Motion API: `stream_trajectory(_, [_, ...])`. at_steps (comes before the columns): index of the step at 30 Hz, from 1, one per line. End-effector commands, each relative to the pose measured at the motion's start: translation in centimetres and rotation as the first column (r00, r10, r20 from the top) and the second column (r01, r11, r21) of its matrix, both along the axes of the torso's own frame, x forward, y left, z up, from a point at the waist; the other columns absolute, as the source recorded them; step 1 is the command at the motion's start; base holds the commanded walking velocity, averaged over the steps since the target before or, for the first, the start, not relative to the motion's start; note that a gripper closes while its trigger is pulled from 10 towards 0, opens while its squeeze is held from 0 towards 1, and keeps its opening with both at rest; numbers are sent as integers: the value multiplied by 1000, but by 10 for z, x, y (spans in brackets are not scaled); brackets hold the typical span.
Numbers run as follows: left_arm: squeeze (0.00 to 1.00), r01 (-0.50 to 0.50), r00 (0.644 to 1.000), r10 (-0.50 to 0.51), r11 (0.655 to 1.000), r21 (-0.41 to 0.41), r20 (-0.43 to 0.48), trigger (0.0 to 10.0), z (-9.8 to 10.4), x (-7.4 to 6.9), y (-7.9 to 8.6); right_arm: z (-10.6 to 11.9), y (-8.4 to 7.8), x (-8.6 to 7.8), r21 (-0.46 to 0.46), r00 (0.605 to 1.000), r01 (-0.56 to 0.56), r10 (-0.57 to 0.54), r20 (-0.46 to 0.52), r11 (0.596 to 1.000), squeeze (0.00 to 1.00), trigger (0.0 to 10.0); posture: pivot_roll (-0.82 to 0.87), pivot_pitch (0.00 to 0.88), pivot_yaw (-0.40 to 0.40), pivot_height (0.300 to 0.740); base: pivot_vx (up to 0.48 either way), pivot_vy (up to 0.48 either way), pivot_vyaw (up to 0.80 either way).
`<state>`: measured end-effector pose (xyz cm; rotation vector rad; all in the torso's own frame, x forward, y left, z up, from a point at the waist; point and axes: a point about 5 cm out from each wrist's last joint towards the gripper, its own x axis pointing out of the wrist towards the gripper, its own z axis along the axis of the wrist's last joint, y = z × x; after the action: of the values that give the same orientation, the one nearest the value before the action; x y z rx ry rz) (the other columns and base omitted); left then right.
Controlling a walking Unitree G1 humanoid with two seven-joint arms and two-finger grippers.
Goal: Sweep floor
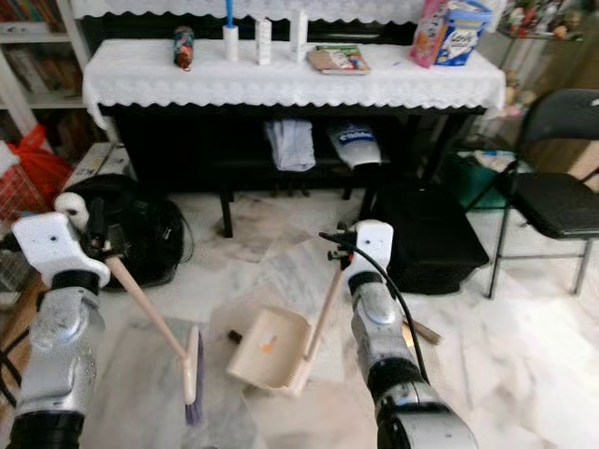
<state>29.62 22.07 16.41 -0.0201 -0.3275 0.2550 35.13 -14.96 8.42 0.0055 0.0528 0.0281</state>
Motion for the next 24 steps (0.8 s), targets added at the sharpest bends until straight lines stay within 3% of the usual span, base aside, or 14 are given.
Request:
stream_trajectory(1, [0, 17, 999, -17, 1000, 15, 44, 10000, 11, 0, -5, 3, -5, 2, -11, 1000, 26, -26, 3, 1000, 0, 10000, 60, 22, -47, 740, 0, 0, 0])
stream_trajectory(16, [0, 19, 999, -20, 999, 27, 25, 10000, 8, -1, -5, 2, -2, 1, -9, 1000, 27, -27, 8, 1000, 0, 10000, 58, 26, -40, 740, 0, 0, 0])
stream_trajectory(20, [0, -1, 1000, 0, 1000, 29, 9, 10000, 6, 0, -3, 8, 7, 1, -9, 997, -52, 53, 61, 999, 0, 10000, 57, 19, -40, 740, 219, 0, 0])
stream_trajectory(24, [0, 3, 1000, -4, 1000, 23, 17, 10000, 6, 0, -3, 13, 16, 1, -16, 989, -104, 105, 104, 994, 0, 10000, 55, 13, -39, 740, 383, 0, 716])
